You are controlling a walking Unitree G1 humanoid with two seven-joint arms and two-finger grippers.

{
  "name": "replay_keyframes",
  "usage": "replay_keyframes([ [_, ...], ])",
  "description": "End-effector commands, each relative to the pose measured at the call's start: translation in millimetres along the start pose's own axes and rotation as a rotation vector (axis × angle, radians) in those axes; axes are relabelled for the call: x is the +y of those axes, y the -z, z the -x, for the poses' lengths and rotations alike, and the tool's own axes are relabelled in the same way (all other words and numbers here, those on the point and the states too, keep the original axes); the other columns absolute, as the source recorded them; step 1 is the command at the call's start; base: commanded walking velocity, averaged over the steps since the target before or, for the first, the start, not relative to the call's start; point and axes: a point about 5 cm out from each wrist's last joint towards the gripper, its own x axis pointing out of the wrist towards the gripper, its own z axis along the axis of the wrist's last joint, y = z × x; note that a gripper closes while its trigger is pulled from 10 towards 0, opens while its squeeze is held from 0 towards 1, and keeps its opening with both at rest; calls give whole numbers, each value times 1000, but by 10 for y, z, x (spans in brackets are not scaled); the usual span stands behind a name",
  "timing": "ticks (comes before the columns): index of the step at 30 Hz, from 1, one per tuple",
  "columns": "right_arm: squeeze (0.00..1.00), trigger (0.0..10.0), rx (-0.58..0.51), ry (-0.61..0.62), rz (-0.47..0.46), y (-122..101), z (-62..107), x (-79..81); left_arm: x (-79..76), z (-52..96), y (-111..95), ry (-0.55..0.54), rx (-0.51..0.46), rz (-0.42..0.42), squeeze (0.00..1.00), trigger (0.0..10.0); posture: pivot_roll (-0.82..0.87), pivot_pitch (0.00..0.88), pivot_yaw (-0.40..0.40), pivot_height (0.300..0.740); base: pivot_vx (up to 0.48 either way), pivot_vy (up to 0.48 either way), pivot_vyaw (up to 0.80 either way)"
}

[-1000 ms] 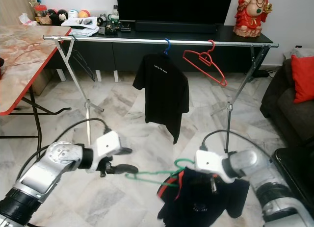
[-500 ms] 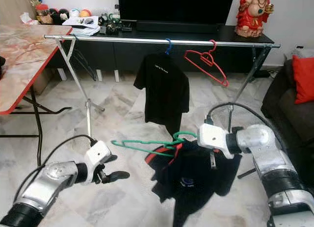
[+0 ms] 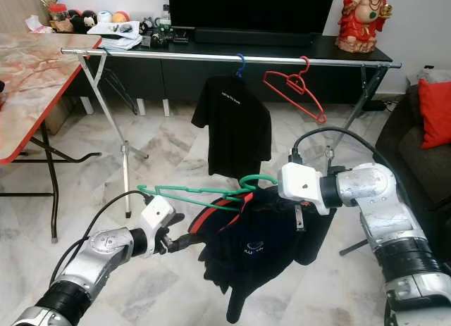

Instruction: Hang hanger

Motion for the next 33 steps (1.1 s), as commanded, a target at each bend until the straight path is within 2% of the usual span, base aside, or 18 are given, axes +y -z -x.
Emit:
replay_keyframes([
  [1,0,0,-13,20,21,-58,66,-20,-14,-14,1,23,-3,3,0,10000,-55,83,-76,740,0,0,0],
  [4,0,0,-15,14,26,-74,43,-10,-77,-17,44,86,15,10,0,10000,-54,82,-76,740,0,0,0],
  [10,0,0,-20,13,29,-93,11,-1,-80,-29,46,84,2,11,0,10000,-52,79,-78,740,0,0,0],
  [11,0,0,-22,14,29,-96,6,-1,-80,-34,39,87,-3,14,0,2980,-52,79,-78,740,0,0,0],
  [12,0,0,-22,15,30,-97,6,-2,-79,-36,35,88,-6,14,0,2980,-52,79,-78,740,0,0,0],
  [13,0,0,-21,17,28,-98,5,-5,-84,-39,29,94,-9,17,0,0,-54,76,-77,740,0,0,0],
  [33,0,0,-3,62,2,-29,0,-25,-114,-82,-28,116,-48,31,0,0,-59,69,-73,740,0,0,0],
])
